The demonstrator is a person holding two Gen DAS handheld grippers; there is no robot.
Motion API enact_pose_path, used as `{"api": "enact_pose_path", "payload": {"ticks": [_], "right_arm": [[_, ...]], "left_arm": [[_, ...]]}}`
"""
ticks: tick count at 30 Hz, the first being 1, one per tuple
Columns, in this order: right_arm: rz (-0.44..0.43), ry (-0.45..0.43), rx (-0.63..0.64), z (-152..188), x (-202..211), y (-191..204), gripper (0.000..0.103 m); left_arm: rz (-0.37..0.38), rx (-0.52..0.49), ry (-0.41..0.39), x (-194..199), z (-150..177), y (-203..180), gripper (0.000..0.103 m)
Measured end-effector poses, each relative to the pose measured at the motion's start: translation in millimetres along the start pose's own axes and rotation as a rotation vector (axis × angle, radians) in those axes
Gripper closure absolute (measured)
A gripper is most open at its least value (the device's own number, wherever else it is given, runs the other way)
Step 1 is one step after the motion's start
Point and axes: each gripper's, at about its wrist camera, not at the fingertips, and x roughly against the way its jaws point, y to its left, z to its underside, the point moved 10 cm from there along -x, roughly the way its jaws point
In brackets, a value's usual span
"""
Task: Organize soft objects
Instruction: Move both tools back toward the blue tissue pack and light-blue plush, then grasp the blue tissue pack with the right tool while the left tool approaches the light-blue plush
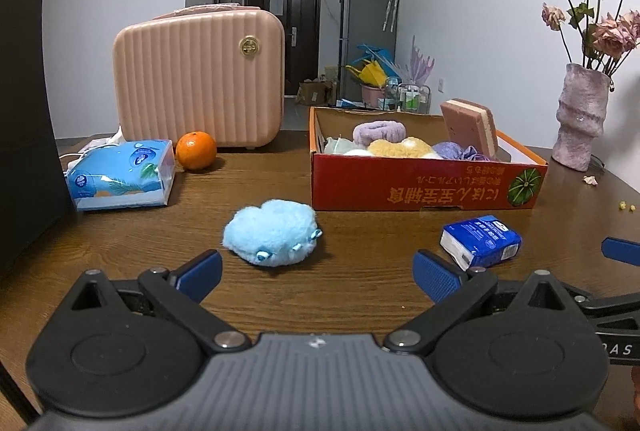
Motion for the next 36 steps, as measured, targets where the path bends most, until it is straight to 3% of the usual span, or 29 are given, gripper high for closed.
{"api": "enact_pose_path", "payload": {"ticks": [12,36], "right_arm": [[-0.025,0.039,-0.015,0,-15,5,0.0],[0.002,0.206,-0.055,-10,-117,17,0.004]], "left_arm": [[-0.007,0.002,0.017,-4,-1,7,0.0],[-0.035,0.032,0.03,-11,-3,29,0.0]]}}
